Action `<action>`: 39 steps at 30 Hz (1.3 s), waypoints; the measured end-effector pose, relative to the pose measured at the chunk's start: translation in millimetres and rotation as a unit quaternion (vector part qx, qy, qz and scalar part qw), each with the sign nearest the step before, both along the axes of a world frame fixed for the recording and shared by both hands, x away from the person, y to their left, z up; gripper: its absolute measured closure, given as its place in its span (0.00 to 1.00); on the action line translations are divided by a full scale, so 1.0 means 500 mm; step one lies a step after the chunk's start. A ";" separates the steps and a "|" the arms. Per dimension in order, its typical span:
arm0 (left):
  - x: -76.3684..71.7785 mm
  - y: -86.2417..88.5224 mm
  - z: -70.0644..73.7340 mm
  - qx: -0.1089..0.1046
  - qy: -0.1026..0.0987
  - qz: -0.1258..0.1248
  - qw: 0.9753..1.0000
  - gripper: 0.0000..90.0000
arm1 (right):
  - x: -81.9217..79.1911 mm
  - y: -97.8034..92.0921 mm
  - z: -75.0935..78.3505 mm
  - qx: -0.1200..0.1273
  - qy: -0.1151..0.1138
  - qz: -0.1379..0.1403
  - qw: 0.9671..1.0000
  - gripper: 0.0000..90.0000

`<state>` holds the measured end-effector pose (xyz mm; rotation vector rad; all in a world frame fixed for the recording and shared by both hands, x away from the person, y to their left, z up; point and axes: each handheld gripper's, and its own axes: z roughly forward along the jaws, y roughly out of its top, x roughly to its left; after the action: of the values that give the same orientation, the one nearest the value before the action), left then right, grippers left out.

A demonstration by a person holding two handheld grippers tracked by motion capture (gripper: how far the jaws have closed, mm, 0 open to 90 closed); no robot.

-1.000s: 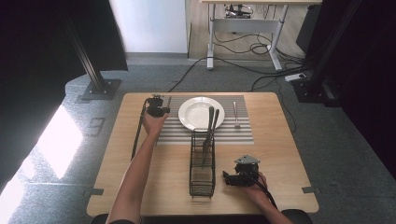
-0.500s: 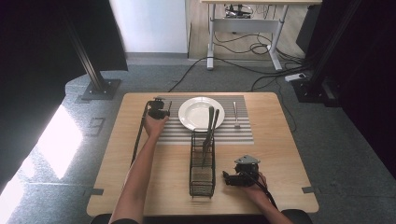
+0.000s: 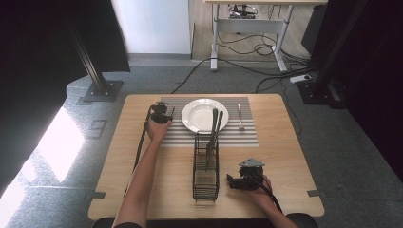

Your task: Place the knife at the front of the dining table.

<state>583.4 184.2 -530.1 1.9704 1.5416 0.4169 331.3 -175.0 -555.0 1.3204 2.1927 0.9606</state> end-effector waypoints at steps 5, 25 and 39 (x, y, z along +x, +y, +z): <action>-0.002 0.001 -0.003 0.000 -0.001 -0.001 1.000 0.92 | 0.000 0.000 0.000 0.000 0.000 0.000 1.000 0.10; -0.020 0.006 -0.002 0.010 -0.023 -0.010 1.000 0.81 | 0.000 0.000 0.000 0.000 0.000 0.001 1.000 0.10; -0.083 0.024 0.001 0.030 -0.009 -0.037 0.999 0.69 | -0.002 0.003 0.002 -0.003 -0.001 0.002 1.000 0.12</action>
<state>541.8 196.4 -529.5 2.0583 1.4547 0.4540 330.3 -173.5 -554.2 1.3126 2.1970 0.9562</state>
